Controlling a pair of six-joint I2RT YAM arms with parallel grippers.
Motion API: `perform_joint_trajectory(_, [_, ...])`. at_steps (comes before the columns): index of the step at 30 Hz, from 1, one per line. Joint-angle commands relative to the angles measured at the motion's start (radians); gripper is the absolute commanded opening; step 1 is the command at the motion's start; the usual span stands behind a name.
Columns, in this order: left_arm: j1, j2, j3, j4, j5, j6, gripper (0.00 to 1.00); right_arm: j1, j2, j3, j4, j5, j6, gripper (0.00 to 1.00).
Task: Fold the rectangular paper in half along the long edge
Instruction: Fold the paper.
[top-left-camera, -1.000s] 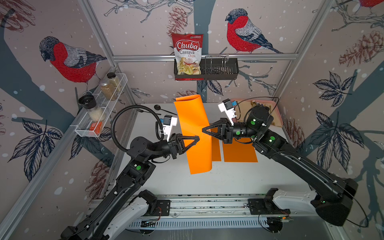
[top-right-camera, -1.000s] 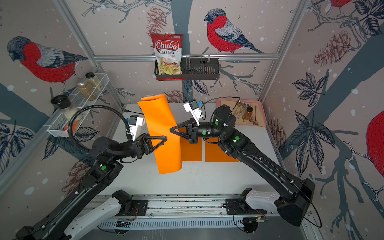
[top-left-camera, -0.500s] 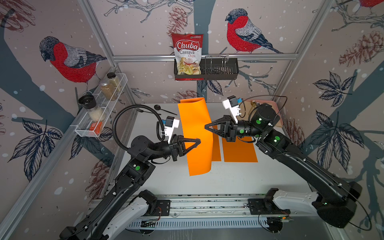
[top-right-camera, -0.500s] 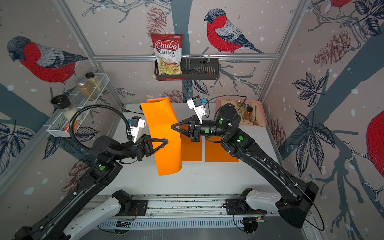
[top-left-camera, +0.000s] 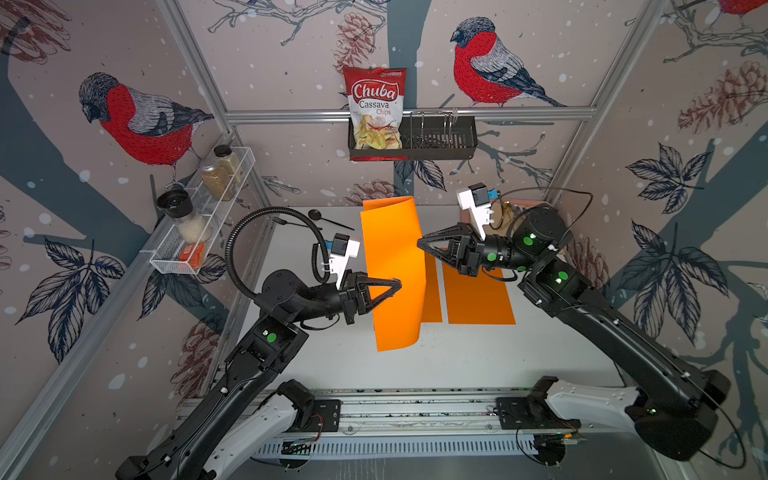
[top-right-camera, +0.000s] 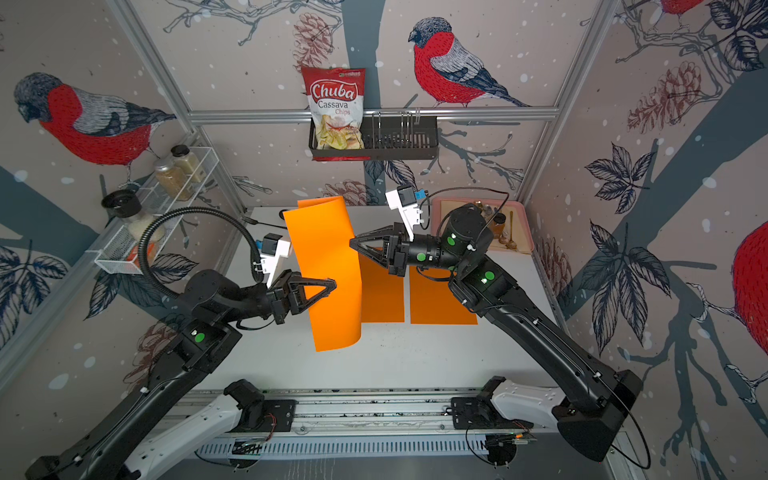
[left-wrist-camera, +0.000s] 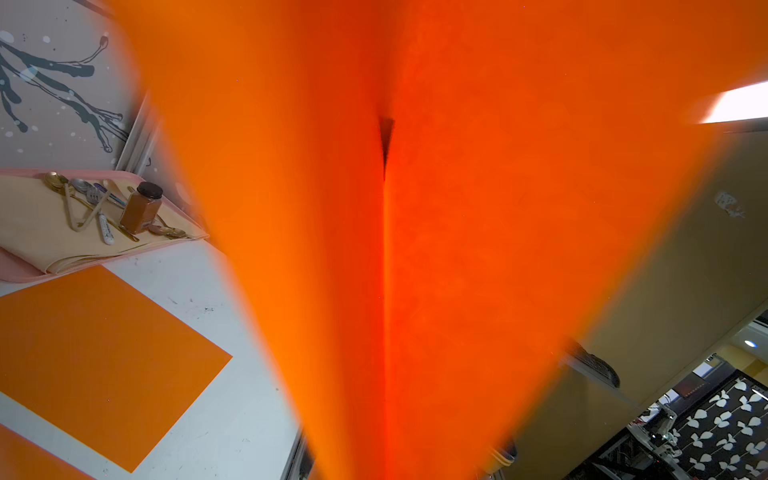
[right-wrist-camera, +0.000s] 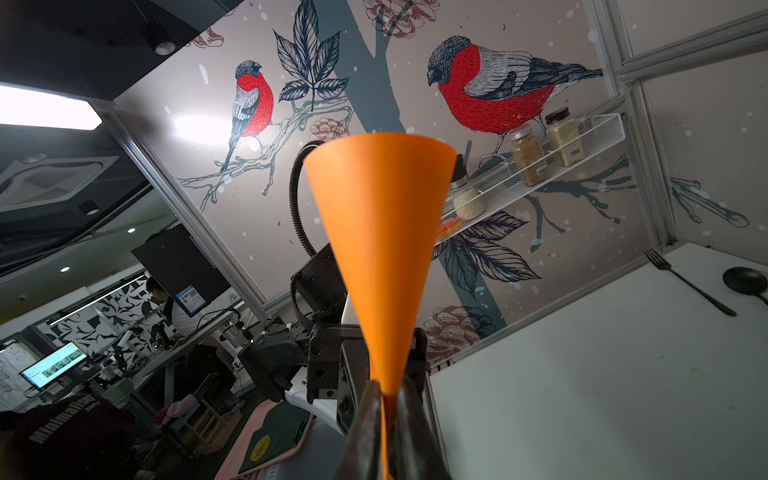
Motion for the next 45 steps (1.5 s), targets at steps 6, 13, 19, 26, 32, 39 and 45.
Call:
perform_joint_trajectory(6, [-0.01,-0.007,0.007,-0.001,-0.001,0.02,0.0,-0.014,0.004,0.004,0.111,-0.008,0.042,0.11])
perform_joint_trajectory(13, [-0.019,-0.002,0.007,-0.004,0.0,0.022,0.0,-0.014,0.02,0.02,0.146,-0.014,0.057,0.12])
perform_joint_trajectory(19, [-0.027,-0.002,0.003,-0.004,-0.004,0.023,0.0,-0.016,0.029,0.028,0.175,-0.012,0.069,0.03])
perform_joint_trajectory(26, [-0.035,-0.004,0.001,-0.007,-0.007,0.025,0.0,-0.019,0.037,0.055,0.179,-0.009,0.063,0.09])
perform_joint_trajectory(32, [-0.048,0.004,-0.005,0.002,-0.009,0.022,0.0,-0.022,0.054,0.07,0.234,-0.014,0.081,0.0])
perform_joint_trajectory(39, [-0.059,0.004,0.001,-0.007,-0.017,0.028,0.0,-0.027,0.07,0.093,0.252,-0.015,0.089,0.11])
perform_joint_trajectory(45, [-0.061,0.0,0.0,-0.01,-0.021,0.028,0.0,-0.026,0.074,0.098,0.261,-0.018,0.092,0.09])
